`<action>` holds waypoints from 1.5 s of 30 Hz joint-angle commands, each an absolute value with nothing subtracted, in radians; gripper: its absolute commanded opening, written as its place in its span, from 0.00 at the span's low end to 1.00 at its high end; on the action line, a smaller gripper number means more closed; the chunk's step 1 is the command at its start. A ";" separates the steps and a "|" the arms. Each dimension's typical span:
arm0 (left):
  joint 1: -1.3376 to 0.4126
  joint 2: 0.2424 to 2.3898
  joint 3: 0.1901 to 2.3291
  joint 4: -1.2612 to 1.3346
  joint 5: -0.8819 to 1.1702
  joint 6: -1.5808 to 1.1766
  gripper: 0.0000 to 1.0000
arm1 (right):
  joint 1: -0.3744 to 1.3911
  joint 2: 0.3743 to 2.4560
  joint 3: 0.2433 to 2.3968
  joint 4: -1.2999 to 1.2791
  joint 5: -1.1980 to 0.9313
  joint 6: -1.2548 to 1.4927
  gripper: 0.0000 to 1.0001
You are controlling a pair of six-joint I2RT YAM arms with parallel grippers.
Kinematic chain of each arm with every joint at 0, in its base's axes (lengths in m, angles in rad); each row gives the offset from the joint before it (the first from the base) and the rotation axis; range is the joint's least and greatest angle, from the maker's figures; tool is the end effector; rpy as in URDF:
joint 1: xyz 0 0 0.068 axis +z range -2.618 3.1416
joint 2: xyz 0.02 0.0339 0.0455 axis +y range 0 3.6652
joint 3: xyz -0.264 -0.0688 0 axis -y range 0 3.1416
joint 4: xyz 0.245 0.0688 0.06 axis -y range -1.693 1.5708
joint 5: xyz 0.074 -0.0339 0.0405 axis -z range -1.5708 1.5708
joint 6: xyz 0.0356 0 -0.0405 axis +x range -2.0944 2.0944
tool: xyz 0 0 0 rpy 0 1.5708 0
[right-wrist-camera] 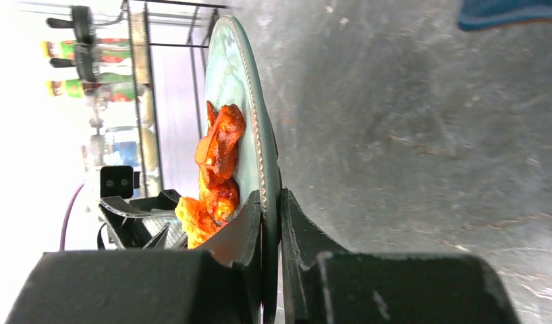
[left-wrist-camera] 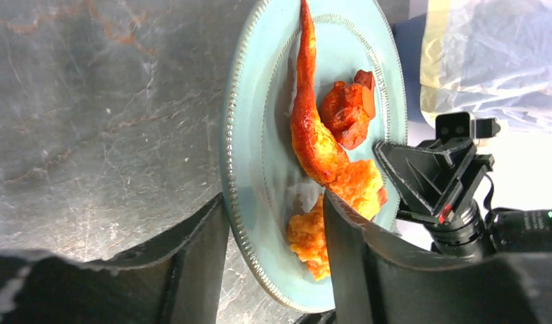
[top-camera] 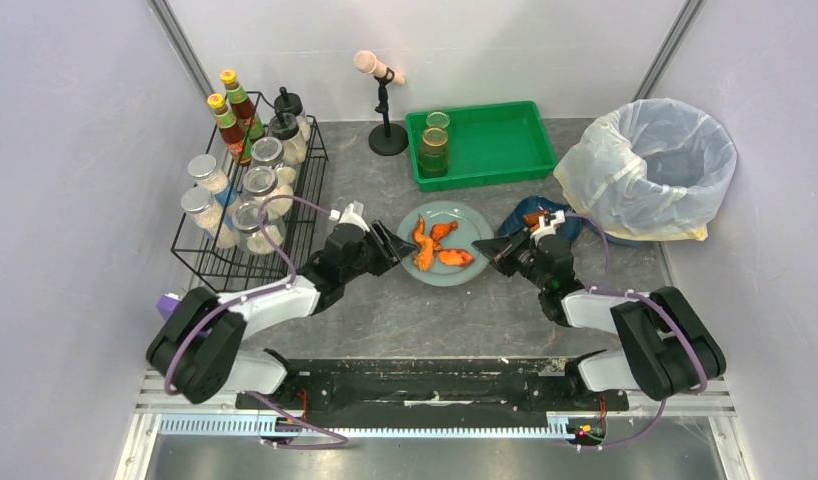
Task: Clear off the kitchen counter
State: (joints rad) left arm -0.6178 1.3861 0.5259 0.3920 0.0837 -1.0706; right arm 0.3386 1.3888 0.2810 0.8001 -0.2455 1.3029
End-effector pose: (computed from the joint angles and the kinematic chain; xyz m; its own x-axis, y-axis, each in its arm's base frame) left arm 0.2220 -0.1614 0.1770 -0.7363 -0.5495 -0.3949 -0.0168 0.5982 -0.8011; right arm 0.2223 0.0875 0.1479 -0.5970 0.7815 -0.1813 0.1324 0.3188 0.9385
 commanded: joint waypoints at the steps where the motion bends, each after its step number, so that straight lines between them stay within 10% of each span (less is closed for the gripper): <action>1: -0.621 1.242 0.587 0.239 0.013 -0.889 0.62 | 0.313 1.270 0.401 0.931 -0.333 1.411 0.00; 8: -0.621 1.048 0.681 0.051 -0.107 -0.720 0.76 | 0.276 1.184 0.521 0.795 -0.343 1.430 0.00; 45: -0.621 0.759 0.654 -0.028 -0.355 -0.290 0.84 | -0.394 1.025 1.234 -0.070 -0.185 1.424 0.00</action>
